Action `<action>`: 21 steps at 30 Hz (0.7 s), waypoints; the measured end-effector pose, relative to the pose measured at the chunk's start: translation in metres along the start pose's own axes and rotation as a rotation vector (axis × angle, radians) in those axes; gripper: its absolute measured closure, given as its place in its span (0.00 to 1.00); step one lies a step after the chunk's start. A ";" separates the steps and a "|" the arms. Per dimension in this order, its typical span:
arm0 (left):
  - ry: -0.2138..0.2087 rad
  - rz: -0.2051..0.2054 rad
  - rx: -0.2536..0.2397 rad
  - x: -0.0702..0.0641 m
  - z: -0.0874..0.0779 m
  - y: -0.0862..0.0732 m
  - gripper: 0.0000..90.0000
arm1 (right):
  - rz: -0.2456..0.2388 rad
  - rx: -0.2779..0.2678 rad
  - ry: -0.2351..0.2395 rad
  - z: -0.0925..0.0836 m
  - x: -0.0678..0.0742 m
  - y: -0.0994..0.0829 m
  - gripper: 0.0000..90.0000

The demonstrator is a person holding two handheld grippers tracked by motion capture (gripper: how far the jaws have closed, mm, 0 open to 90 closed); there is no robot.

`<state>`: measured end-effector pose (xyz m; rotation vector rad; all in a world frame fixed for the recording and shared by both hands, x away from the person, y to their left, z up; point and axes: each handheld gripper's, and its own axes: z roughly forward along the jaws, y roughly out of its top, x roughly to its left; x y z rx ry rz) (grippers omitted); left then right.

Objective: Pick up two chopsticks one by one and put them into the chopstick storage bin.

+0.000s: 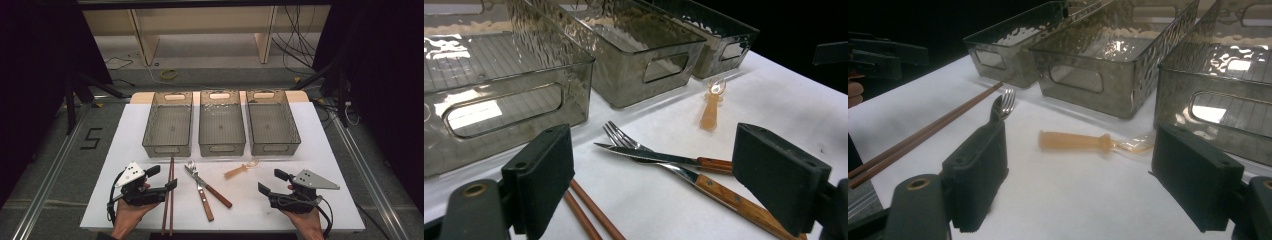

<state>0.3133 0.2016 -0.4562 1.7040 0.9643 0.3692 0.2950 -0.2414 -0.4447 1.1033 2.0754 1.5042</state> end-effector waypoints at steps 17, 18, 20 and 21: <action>0.100 -0.014 0.244 -0.006 0.006 0.015 0.21 | 0.016 0.012 0.001 0.001 -0.001 0.000 0.26; 0.104 -0.019 0.268 -0.007 0.006 0.016 0.22 | 0.017 0.014 0.001 0.001 -0.001 0.000 0.26; 0.125 -0.018 0.311 -0.009 0.008 0.018 0.24 | 0.016 0.016 0.004 0.001 -0.001 0.000 0.26; 0.134 -0.019 0.335 -0.009 0.008 0.019 0.26 | 0.018 0.018 0.004 0.001 -0.001 0.000 0.26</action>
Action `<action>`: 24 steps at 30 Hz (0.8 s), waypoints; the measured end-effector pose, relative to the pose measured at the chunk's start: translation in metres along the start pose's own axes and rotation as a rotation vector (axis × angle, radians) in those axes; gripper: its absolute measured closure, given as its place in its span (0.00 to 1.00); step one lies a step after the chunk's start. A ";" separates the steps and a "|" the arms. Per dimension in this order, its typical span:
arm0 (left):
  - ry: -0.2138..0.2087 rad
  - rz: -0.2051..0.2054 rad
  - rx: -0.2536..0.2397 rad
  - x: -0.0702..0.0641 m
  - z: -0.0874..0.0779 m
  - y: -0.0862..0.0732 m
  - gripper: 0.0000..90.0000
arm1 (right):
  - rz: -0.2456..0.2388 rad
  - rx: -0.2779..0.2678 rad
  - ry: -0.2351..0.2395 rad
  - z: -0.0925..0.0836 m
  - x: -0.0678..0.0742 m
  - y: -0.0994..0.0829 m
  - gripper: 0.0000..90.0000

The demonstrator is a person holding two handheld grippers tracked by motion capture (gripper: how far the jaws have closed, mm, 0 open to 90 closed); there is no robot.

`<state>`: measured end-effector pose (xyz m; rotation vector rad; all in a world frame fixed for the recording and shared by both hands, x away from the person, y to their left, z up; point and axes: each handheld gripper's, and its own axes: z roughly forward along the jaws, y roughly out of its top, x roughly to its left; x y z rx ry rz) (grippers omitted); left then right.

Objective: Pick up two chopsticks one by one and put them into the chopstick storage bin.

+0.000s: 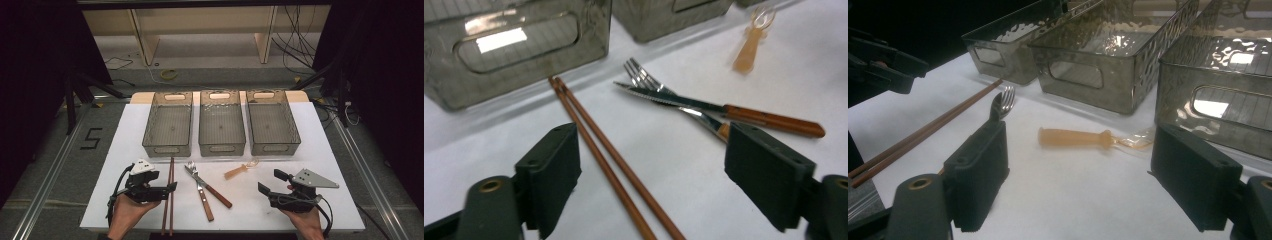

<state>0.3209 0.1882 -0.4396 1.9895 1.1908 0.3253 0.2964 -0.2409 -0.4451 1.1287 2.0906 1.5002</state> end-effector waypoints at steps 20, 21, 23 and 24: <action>0.083 0.014 0.370 0.001 0.026 -0.004 0.49 | -0.006 0.016 0.015 0.002 0.001 0.000 0.27; 0.085 0.020 0.376 0.002 0.026 -0.004 0.51 | -0.005 0.019 0.019 0.002 0.001 0.000 0.27; 0.085 0.029 0.384 0.001 0.028 -0.006 0.52 | -0.005 0.020 0.020 0.002 0.001 0.000 0.27; 0.082 0.030 0.389 0.000 0.029 -0.006 0.53 | -0.006 0.019 0.020 0.003 0.002 0.000 0.27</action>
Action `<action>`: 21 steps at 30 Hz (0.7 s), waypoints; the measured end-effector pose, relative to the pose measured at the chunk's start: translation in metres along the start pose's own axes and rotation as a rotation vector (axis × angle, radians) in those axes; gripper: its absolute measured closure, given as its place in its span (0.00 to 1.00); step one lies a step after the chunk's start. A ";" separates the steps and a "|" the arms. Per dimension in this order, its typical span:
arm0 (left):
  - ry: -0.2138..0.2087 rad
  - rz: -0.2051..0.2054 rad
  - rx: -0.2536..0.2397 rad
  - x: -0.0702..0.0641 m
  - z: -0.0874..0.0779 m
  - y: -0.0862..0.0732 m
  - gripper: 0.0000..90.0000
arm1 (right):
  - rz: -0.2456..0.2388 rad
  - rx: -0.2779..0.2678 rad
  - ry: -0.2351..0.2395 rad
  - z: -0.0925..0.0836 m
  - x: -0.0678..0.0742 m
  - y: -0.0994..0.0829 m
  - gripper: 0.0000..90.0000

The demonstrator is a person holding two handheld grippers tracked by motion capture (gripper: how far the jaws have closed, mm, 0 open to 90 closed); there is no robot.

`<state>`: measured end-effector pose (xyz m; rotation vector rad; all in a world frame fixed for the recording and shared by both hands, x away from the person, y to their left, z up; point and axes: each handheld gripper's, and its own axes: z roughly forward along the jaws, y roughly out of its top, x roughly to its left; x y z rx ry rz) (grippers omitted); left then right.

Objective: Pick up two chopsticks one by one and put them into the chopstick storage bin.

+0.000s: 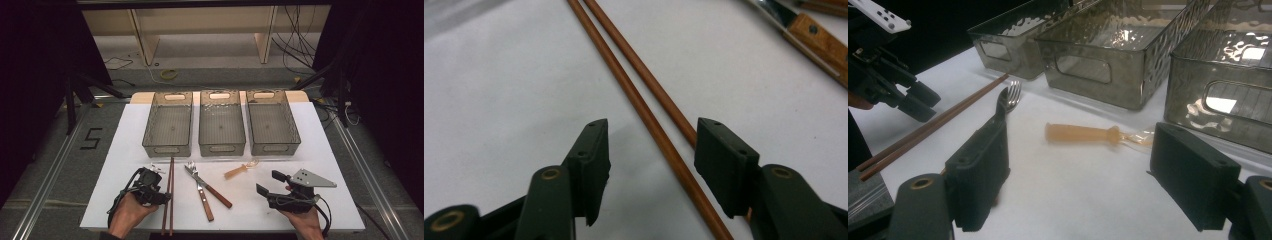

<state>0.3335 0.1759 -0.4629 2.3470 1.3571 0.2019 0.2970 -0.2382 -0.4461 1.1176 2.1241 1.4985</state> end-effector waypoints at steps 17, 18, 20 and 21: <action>0.031 0.067 0.077 0.000 0.007 0.000 0.75 | 0.002 0.001 0.013 0.000 0.001 0.000 0.28; 0.029 0.066 0.076 0.001 0.007 0.000 0.75 | 0.002 0.001 0.013 0.000 0.001 0.000 0.28; 0.021 0.064 0.082 0.003 0.006 0.000 0.78 | 0.002 0.003 0.016 0.000 0.000 0.000 0.28; 0.016 0.058 0.084 0.005 0.006 0.000 0.78 | 0.002 0.003 0.017 0.000 0.000 0.000 0.28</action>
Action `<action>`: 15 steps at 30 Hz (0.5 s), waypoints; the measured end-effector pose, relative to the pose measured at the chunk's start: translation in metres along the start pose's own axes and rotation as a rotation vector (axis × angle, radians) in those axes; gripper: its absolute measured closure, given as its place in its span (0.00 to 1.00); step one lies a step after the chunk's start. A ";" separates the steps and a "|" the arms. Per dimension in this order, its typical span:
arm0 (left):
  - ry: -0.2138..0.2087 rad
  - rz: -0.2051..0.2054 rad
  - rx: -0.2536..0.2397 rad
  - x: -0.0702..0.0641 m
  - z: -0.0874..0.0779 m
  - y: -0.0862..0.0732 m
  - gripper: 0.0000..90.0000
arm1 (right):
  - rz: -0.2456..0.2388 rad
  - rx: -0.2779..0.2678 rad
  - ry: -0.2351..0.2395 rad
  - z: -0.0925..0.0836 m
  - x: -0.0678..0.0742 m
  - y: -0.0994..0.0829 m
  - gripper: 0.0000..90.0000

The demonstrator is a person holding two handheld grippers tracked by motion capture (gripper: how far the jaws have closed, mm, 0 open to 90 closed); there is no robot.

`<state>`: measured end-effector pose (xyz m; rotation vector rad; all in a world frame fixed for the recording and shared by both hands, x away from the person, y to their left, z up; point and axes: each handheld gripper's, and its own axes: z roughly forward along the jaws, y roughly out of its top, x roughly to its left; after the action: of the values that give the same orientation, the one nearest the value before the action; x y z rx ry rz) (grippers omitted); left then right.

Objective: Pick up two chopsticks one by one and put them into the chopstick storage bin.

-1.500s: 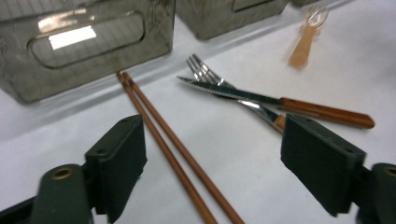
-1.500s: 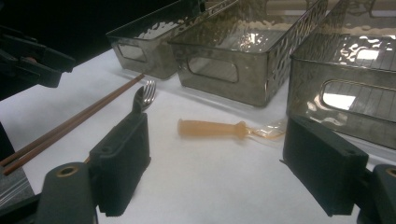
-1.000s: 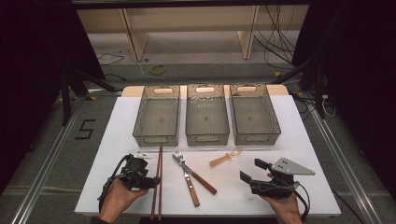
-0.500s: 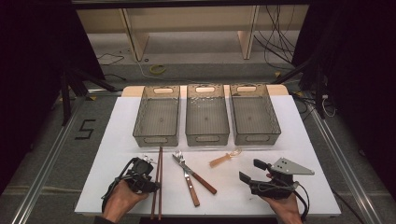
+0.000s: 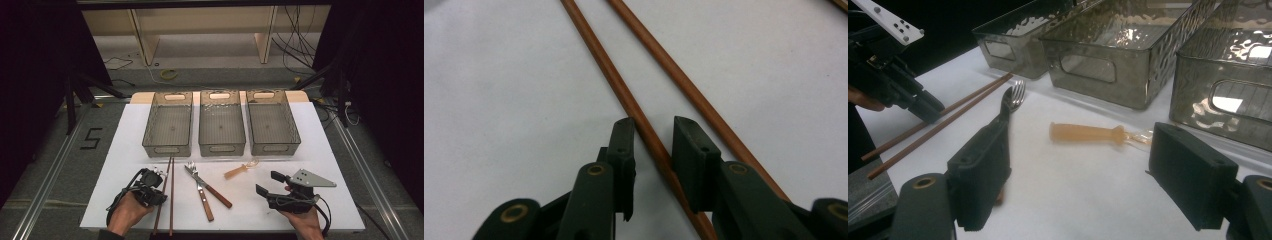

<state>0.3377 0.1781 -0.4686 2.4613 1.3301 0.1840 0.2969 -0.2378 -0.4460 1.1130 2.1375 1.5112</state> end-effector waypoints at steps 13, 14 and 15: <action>0.007 -0.012 0.028 0.006 0.000 0.002 0.78 | -0.001 0.009 0.003 0.001 0.001 0.000 0.29; 0.007 -0.013 0.028 0.006 0.000 0.002 0.78 | 0.000 0.008 0.003 0.001 0.001 0.000 0.29; 0.012 -0.011 0.028 0.005 0.001 0.002 0.78 | 0.000 0.008 0.003 0.001 0.001 0.000 0.29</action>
<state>0.3419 0.1813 -0.4688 2.4793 1.3594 0.1794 0.2970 -0.2366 -0.4463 1.1140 2.1468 1.5065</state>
